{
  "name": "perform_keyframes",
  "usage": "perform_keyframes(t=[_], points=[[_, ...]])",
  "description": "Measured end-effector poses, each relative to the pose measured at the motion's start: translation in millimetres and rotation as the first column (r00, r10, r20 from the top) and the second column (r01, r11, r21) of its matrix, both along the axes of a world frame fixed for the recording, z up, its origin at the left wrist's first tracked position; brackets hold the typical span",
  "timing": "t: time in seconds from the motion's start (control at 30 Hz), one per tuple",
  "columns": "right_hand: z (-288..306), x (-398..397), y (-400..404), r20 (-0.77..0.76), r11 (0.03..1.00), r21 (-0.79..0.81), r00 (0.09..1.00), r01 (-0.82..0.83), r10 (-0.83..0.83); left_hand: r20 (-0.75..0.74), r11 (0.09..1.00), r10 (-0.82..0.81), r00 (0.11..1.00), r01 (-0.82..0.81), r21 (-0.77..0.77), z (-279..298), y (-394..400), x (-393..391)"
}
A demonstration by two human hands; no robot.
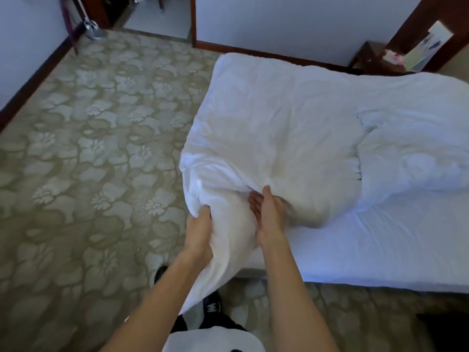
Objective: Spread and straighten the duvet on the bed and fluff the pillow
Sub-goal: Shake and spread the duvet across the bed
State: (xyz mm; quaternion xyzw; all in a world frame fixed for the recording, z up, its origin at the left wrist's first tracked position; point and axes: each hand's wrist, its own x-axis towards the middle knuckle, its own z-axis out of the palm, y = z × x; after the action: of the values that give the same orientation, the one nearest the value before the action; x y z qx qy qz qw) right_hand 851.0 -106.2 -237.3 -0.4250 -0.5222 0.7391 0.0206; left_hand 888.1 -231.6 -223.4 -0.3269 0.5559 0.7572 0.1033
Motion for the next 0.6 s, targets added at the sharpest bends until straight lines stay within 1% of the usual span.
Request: perform_keyframes(t=[0.03, 0.07, 0.1, 0.13, 0.2, 0.23, 0.3, 0.33, 0.37, 0.4, 0.43, 0.47, 0.5, 0.53, 0.57, 0.6], points=[[-13, 9, 4, 0.097, 0.985, 0.157, 0.994, -0.068, 0.053, 0.058, 0.991, 0.018, 0.998, -0.026, 0.132, 3, 0, 6], [-26, 19, 4, 0.173, 0.954, 0.263, 0.98, -0.143, 0.099, 0.091, 0.962, 0.024, 0.996, -0.048, 0.27, 6, -3, 13], [-36, 28, 2, 0.234, 0.923, 0.318, 0.961, -0.217, 0.145, 0.121, 0.928, 0.03, 0.992, -0.072, 0.366, 7, -7, 19], [-46, 37, -1, 0.282, 0.894, 0.344, 0.94, -0.286, 0.192, 0.15, 0.905, 0.037, 0.988, -0.097, 0.414, 8, -10, 25], [-61, 55, -6, 0.336, 0.855, 0.389, 0.917, -0.343, 0.215, 0.212, 0.889, 0.049, 0.976, -0.139, 0.435, 6, -14, 41], [-66, 63, -7, 0.37, 0.804, 0.459, 0.904, -0.377, 0.213, 0.219, 0.885, 0.049, 0.974, -0.144, 0.443, 3, -16, 49], [-77, 80, -4, 0.451, 0.662, 0.603, 0.875, -0.445, 0.176, 0.195, 0.88, 0.028, 0.98, -0.116, 0.46, 0, -16, 64], [-80, 87, 2, 0.461, 0.634, 0.643, 0.878, -0.43, 0.128, 0.191, 0.879, 0.011, 0.982, -0.101, 0.466, -1, -15, 69], [-83, 92, 10, 0.456, 0.657, 0.645, 0.886, -0.389, 0.077, 0.18, 0.875, -0.004, 0.984, -0.084, 0.476, 0, -14, 75], [-86, 95, 19, 0.451, 0.716, 0.619, 0.892, -0.323, 0.014, 0.169, 0.872, -0.011, 0.986, -0.073, 0.483, 2, -13, 79], [-83, 100, 27, 0.475, 0.817, 0.524, 0.879, -0.241, -0.045, 0.169, 0.871, -0.016, 0.985, -0.069, 0.487, 4, -12, 83], [-83, 105, 37, 0.513, 0.922, 0.367, 0.854, -0.126, -0.088, 0.175, 0.871, -0.026, 0.984, -0.064, 0.487, 6, -11, 86], [-77, 110, 43, 0.552, 0.993, 0.116, 0.83, 0.013, -0.076, 0.181, 0.875, -0.041, 0.983, -0.052, 0.482, 9, -12, 89], [-69, 116, 46, 0.527, 0.968, -0.202, 0.85, 0.146, -0.018, 0.18, 0.877, -0.061, 0.982, -0.034, 0.479, 12, -12, 94], [-62, 122, 46, 0.429, 0.855, -0.479, 0.903, 0.197, 0.032, 0.183, 0.884, -0.07, 0.981, -0.024, 0.467, 15, -13, 99], [-58, 130, 43, 0.322, 0.765, -0.62, 0.946, 0.172, 0.048, 0.182, 0.886, -0.079, 0.98, -0.015, 0.464, 15, -15, 104]])
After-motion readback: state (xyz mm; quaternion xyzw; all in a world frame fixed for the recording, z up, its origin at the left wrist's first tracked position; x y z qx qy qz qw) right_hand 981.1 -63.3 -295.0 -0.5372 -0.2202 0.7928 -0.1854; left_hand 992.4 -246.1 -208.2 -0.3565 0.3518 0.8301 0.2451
